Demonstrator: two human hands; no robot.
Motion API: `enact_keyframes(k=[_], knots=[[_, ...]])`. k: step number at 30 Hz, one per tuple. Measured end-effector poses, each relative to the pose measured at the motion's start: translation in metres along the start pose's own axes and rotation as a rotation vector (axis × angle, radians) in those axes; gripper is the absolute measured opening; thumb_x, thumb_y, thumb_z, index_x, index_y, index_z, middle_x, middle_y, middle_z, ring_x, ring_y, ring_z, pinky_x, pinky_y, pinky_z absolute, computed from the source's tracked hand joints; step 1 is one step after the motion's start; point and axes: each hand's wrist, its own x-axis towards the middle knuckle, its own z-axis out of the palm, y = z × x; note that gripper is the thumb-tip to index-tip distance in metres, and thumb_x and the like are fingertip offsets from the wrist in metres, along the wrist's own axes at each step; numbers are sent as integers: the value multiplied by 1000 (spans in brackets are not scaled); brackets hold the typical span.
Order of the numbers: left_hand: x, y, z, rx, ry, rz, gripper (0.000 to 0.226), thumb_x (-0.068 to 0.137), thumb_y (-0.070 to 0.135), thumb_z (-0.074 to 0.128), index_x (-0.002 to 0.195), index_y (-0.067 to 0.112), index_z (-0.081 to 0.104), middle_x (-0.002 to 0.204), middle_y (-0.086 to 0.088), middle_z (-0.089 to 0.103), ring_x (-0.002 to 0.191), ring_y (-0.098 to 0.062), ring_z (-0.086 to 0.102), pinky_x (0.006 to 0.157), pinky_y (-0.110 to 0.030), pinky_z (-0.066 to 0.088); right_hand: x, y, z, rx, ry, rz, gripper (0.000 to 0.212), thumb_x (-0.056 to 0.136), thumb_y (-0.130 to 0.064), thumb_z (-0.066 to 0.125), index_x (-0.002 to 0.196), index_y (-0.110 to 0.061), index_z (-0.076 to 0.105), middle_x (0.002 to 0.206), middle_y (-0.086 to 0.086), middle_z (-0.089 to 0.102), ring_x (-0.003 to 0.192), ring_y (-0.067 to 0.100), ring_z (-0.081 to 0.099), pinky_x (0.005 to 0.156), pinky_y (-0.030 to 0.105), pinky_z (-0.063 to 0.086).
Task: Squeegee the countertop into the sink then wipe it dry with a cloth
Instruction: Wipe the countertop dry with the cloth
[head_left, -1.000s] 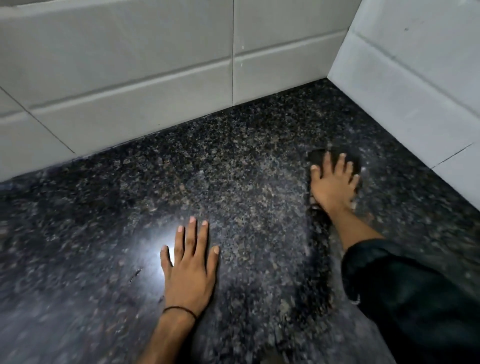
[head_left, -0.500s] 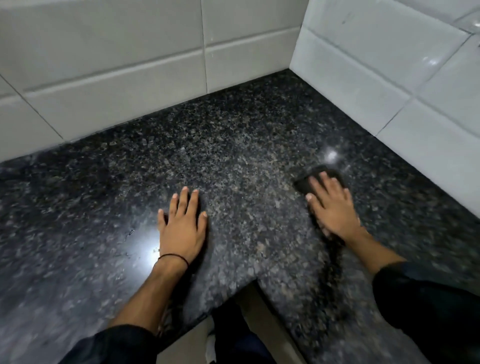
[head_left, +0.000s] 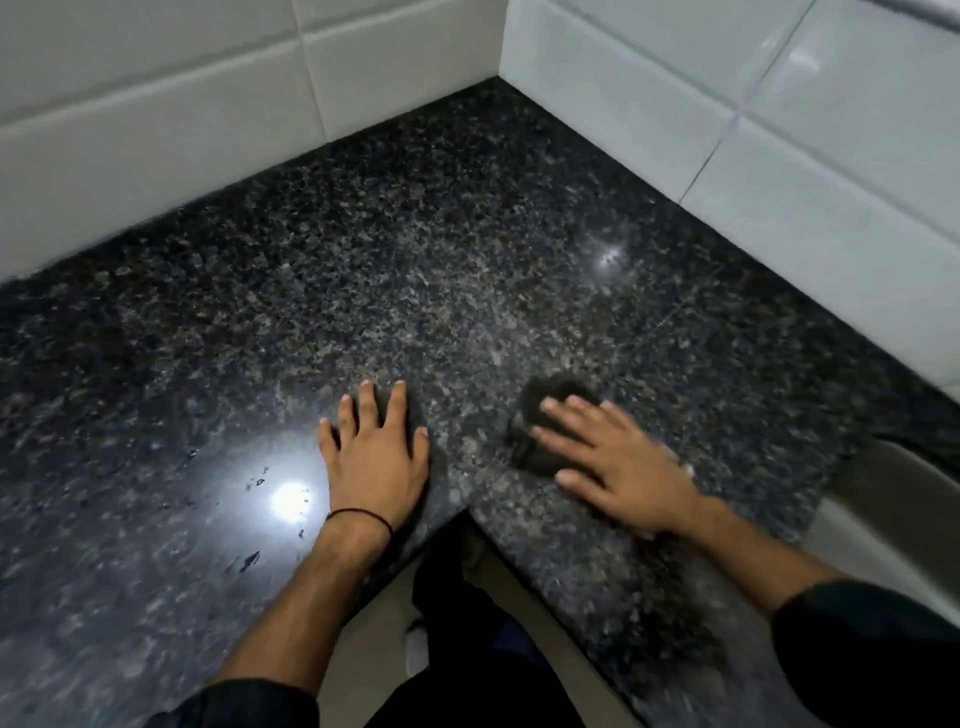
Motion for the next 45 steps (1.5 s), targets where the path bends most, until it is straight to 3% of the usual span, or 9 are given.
enact_keyframes(k=[7, 12, 15, 19, 24, 31, 35, 41, 45], knots=[[39, 41, 9, -85, 2, 187, 56, 99, 43, 37, 152, 28, 24, 164, 3, 8, 150, -22, 6, 118, -56, 9, 77, 71, -16, 218, 222, 1131, 60, 101, -53, 21, 157, -31, 16, 166, 5, 7, 151, 28, 7, 120, 55, 7], [118, 58, 4, -92, 73, 203, 54, 98, 39, 41, 149, 25, 32, 163, 1, 14, 149, -24, 13, 116, -58, 13, 136, 8, -13, 132, 147, 493, 58, 102, -55, 23, 156, -37, 12, 166, -2, 3, 152, 23, 3, 121, 48, 6], [171, 58, -6, -59, 81, 192, 56, 98, 42, 39, 151, 26, 28, 164, 1, 10, 150, -25, 9, 116, -59, 11, 136, 59, -27, 152, 87, 161, 56, 101, -59, 27, 154, -46, 14, 165, -13, 4, 152, 14, 4, 121, 39, 4], [229, 60, -11, 10, 16, 253, 66, 96, 58, 31, 154, 32, 15, 164, 4, -2, 151, -23, 0, 116, -60, 3, 162, 181, -38, 127, 150, 418, 56, 100, -59, 27, 154, -42, 20, 165, -9, 10, 152, 19, 10, 121, 51, 13], [258, 64, -1, 49, -68, 254, 74, 87, 74, 19, 152, 44, -1, 163, 12, -12, 150, -18, -9, 116, -58, 0, 264, 248, -62, 250, 159, 905, 62, 99, -61, 14, 156, -36, 9, 166, 0, -3, 152, 24, -4, 121, 50, -3], [253, 66, 0, 55, 2, 255, 80, 87, 76, 13, 154, 36, -3, 162, 14, -12, 150, -14, -9, 117, -55, 0, 351, 167, -62, 164, 95, 318, 61, 100, -61, 19, 156, -38, 12, 166, -2, -1, 152, 22, -2, 121, 50, -1], [256, 64, 0, 55, -28, 245, 83, 86, 77, 12, 154, 35, -8, 161, 15, -17, 150, -14, -12, 117, -55, -2, 330, 209, -71, 81, 44, -82, 59, 100, -60, 26, 154, -40, 18, 166, -7, 6, 152, 19, 5, 119, 45, 3], [260, 64, -3, 31, -84, 238, 84, 81, 80, 8, 150, 39, -17, 157, 18, -27, 148, -12, -20, 116, -56, -5, 378, 280, -89, 234, 122, 610, 60, 100, -61, 19, 156, -39, 12, 166, -3, -1, 152, 21, -3, 121, 49, -3], [260, 64, -4, 23, -99, 235, 84, 81, 80, 9, 151, 40, -15, 158, 18, -24, 148, -13, -18, 116, -56, -5, 395, 222, -83, 244, 94, 546, 61, 100, -59, 14, 156, -37, 10, 166, 0, -4, 152, 24, -5, 120, 51, -5]])
